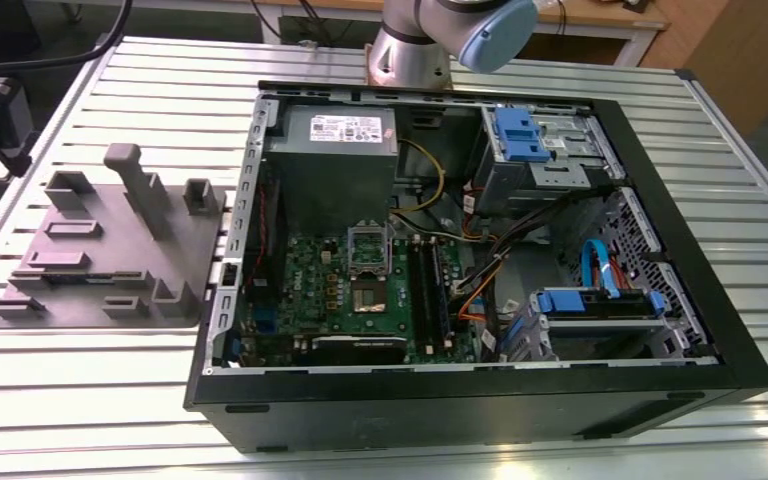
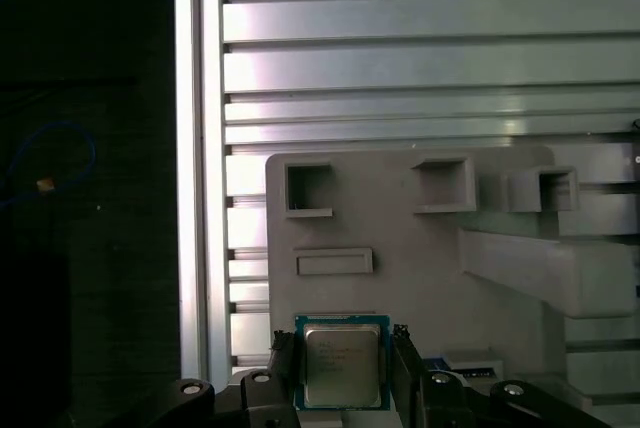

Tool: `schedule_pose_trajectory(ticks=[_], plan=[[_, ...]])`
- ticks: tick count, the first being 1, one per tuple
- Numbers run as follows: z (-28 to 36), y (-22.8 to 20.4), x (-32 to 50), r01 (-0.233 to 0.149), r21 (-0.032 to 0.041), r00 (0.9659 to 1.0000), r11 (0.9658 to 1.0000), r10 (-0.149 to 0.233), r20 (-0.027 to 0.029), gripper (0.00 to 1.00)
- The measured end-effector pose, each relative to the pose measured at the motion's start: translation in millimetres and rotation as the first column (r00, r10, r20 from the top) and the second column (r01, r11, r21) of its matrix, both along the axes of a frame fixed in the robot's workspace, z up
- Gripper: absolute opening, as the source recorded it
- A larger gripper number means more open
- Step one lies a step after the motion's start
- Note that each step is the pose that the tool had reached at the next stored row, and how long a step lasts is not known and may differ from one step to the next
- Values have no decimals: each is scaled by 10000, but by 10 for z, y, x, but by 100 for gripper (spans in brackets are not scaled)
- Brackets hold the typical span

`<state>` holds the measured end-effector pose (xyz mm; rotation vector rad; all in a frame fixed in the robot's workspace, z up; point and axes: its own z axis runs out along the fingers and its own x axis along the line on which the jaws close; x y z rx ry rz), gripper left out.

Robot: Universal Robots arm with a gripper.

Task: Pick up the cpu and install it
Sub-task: 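Pick up the cpu and move it towards the insertion slot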

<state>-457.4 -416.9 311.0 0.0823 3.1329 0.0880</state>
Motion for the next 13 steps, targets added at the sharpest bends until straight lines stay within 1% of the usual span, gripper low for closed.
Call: schedule_pose_trajectory(ticks=[13], plan=[[32,0,0,1,0,10000,10000,-1,0,47]])
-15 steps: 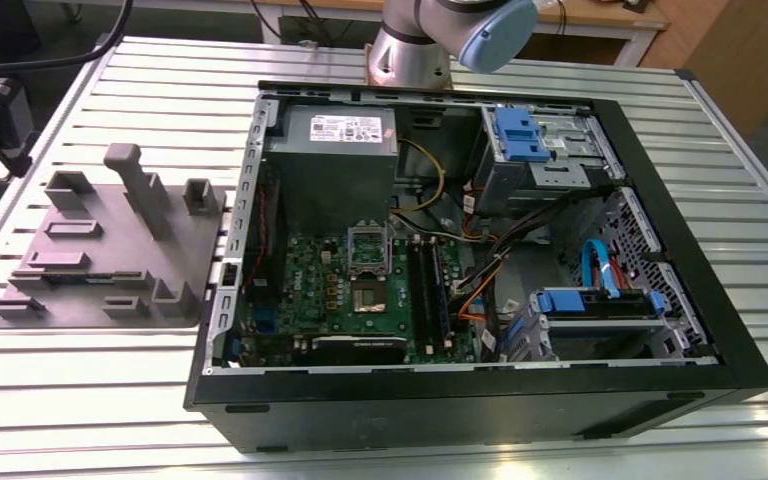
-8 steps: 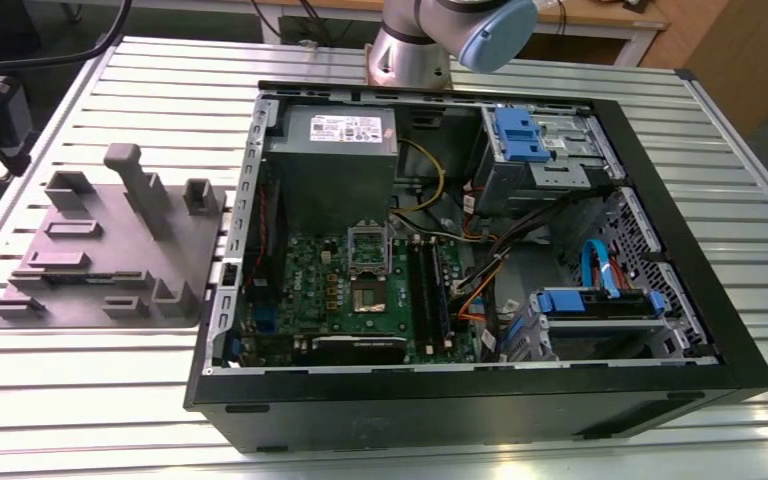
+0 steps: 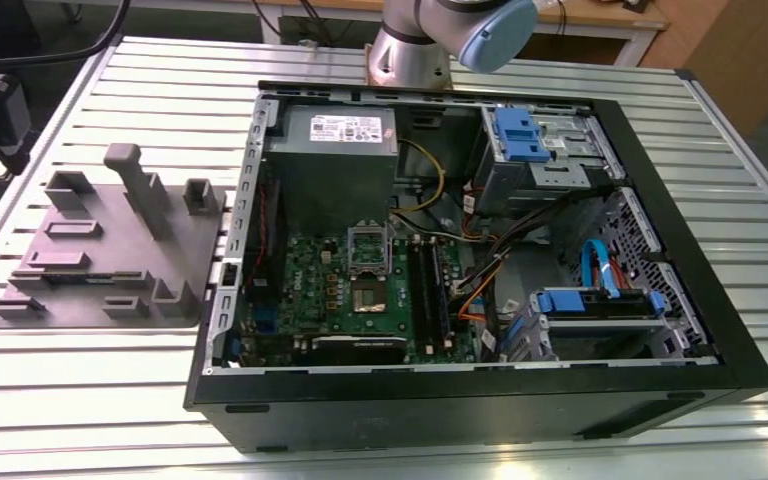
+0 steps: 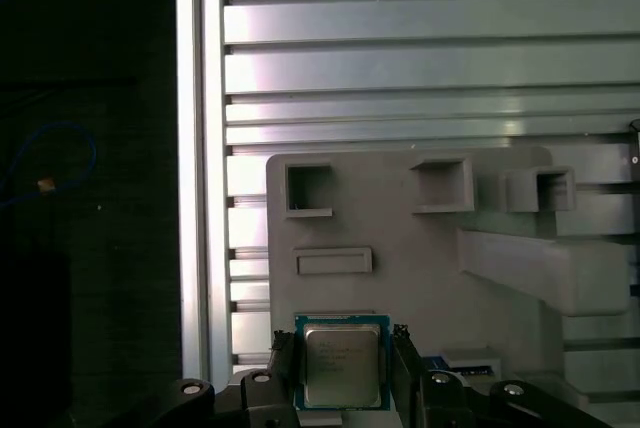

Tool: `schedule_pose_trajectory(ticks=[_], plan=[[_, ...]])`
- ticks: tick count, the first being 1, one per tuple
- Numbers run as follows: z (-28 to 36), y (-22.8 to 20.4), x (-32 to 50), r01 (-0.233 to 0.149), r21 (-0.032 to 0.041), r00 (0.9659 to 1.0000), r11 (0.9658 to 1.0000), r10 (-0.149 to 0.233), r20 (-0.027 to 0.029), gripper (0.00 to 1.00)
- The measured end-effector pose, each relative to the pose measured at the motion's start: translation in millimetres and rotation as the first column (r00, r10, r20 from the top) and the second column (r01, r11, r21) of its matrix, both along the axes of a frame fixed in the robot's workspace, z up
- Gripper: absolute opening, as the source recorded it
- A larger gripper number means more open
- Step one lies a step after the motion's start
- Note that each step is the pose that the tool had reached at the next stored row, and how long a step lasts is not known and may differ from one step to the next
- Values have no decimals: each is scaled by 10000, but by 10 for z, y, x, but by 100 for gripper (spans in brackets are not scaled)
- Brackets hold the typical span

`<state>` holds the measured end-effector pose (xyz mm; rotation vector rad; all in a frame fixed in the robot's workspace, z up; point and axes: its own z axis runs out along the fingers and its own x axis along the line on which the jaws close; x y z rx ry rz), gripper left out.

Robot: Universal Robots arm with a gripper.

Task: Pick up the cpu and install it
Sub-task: 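Pick up the cpu and move it towards the insertion slot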

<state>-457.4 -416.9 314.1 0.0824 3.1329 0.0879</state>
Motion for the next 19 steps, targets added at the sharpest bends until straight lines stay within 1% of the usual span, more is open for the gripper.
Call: schedule_pose_trajectory(ticks=[19], plan=[[65,0,0,0,1,10000,10000,0,2,47]])
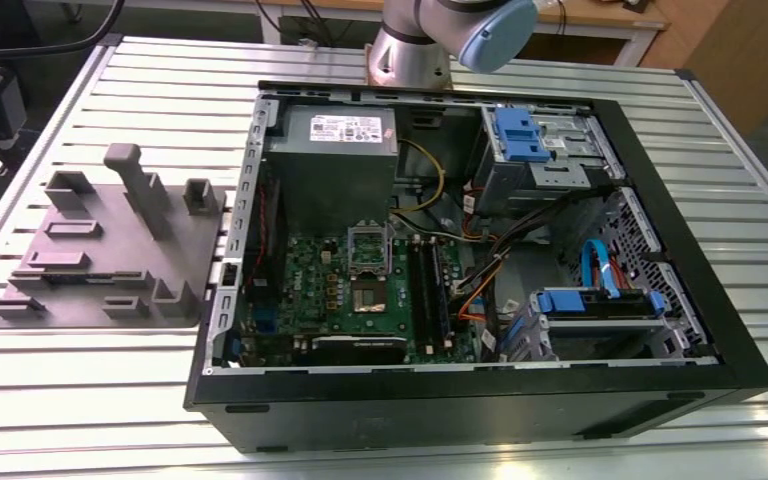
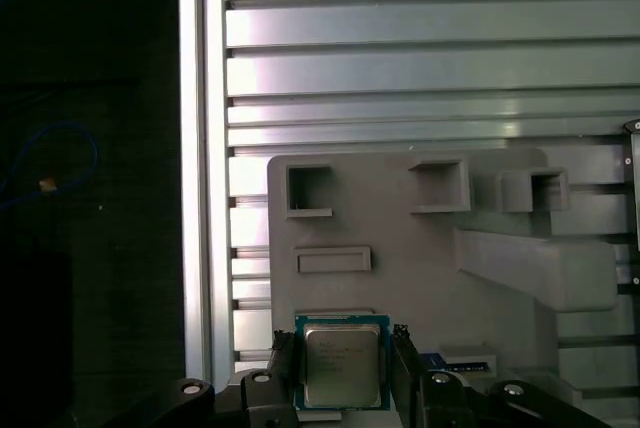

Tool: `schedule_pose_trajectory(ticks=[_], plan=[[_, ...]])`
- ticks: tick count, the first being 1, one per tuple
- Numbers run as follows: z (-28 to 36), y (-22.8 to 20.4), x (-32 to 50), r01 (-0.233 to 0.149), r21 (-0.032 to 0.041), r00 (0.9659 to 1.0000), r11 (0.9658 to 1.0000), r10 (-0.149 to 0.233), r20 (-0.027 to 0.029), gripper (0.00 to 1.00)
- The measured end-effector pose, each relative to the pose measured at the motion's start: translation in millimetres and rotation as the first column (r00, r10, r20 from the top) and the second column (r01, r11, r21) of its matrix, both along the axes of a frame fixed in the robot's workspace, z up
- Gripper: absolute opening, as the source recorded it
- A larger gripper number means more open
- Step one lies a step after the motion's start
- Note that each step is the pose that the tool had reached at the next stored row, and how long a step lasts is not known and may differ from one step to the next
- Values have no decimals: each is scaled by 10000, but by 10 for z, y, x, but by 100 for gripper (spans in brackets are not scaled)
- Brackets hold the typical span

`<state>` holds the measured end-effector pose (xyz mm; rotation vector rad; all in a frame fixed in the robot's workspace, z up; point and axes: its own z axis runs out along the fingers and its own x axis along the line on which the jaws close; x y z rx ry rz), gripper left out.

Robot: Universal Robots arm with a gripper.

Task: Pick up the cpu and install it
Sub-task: 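Pick up the cpu and move it towards the insertion slot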

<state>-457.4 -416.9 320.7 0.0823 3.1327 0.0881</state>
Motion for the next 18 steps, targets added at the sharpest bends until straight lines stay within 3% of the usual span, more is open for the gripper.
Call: schedule_pose_trajectory(ticks=[9,18], plan=[[8,0,0,0,-1,10000,10000,0,-4,47],[90,0,0,-1,-2,10000,10000,1,-2,47]])
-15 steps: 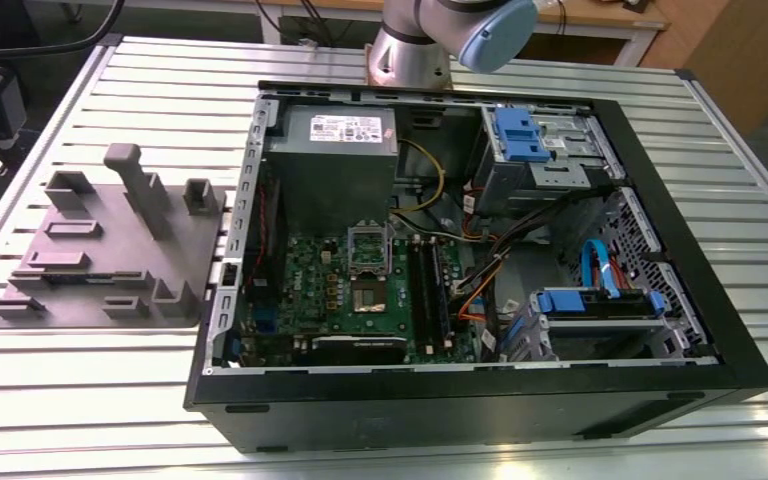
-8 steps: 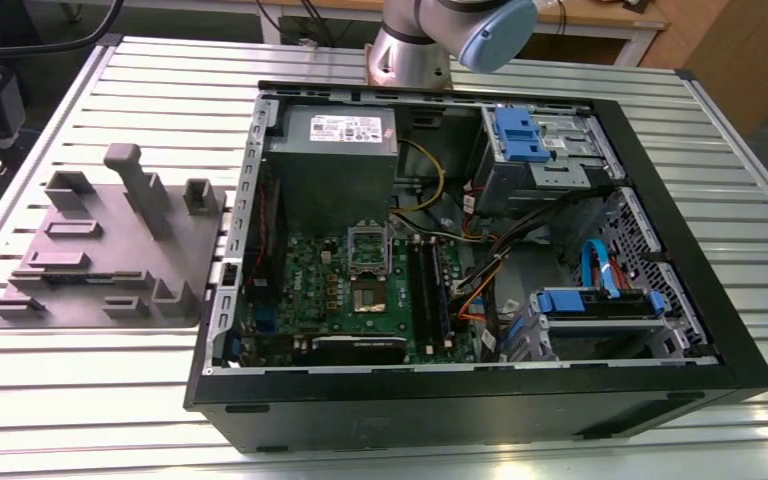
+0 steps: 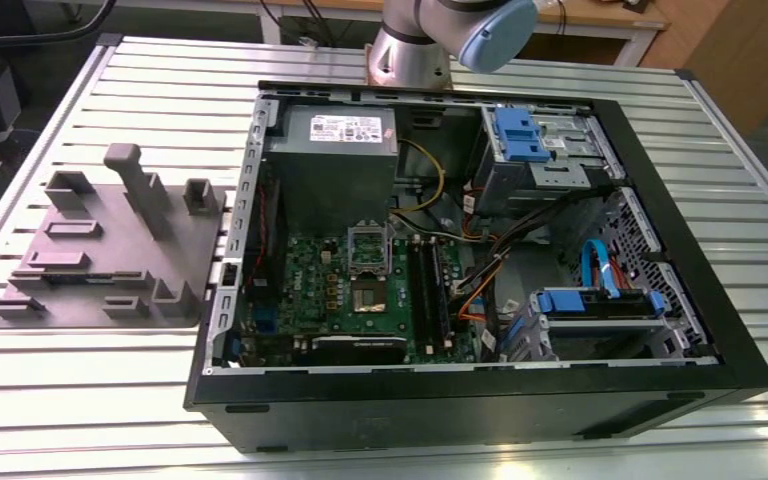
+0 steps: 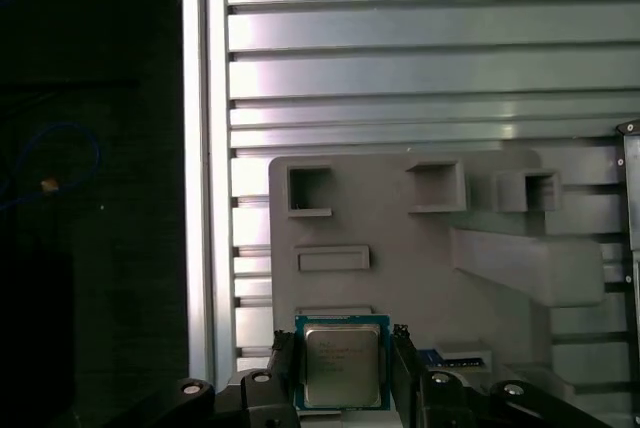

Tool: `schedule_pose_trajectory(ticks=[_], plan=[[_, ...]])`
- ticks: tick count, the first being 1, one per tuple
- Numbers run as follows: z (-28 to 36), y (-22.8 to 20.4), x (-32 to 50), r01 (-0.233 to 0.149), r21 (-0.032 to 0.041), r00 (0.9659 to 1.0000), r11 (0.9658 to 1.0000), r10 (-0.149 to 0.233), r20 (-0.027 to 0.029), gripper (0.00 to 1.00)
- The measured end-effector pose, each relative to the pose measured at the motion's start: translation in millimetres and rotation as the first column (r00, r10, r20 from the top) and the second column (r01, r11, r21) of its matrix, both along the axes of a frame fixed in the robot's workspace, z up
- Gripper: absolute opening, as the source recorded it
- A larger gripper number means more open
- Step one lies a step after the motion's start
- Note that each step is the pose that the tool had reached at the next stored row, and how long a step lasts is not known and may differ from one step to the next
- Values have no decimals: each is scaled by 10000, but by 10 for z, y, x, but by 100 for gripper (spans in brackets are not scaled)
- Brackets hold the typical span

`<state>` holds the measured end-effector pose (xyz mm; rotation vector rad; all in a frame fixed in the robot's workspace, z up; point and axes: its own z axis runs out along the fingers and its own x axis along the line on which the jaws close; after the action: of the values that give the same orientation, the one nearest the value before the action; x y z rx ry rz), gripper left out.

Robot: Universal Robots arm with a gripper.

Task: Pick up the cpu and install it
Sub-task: 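Pick up the cpu and move it towards the insertion slot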

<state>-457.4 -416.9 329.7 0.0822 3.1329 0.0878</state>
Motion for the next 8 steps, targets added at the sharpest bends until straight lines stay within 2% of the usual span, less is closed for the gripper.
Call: schedule_pose_trajectory(ticks=[5,8], plan=[[95,0,0,0,-7,10000,10000,0,-2,47],[104,0,0,1,-7,10000,10000,-1,1,47]])
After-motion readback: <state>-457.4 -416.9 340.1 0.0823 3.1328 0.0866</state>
